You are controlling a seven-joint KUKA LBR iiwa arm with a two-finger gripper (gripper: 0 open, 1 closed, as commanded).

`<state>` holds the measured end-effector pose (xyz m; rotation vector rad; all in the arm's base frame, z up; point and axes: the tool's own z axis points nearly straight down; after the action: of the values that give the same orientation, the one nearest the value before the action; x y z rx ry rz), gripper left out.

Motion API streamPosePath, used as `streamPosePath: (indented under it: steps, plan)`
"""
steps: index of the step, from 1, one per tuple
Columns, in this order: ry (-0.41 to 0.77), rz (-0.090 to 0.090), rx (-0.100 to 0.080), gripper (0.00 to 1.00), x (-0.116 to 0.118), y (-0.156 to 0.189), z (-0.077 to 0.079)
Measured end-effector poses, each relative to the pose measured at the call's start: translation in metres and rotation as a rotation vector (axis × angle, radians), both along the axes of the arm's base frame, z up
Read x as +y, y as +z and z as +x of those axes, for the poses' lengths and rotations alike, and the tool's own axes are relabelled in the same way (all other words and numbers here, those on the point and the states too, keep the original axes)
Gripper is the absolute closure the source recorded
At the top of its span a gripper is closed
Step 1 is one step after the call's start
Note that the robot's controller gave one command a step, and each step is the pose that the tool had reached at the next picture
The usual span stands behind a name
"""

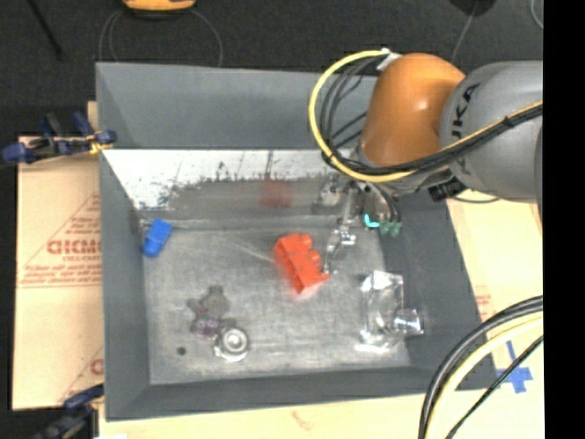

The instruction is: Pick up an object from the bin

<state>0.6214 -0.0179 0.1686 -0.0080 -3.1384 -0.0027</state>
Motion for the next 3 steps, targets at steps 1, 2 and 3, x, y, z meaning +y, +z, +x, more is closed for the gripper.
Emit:
streamPosePath:
  steps: [1, 2, 3]
  plan:
    - [-0.101, 0.001, -0.002, 0.00, 0.0001, -0.0746, 0.0017]
    - [-0.097, 0.000, -0.019, 0.00, 0.0031, -0.0745, 0.0079]
    - [-0.096, -0.001, -0.036, 1.00, 0.0019, -0.0737, 0.0113]
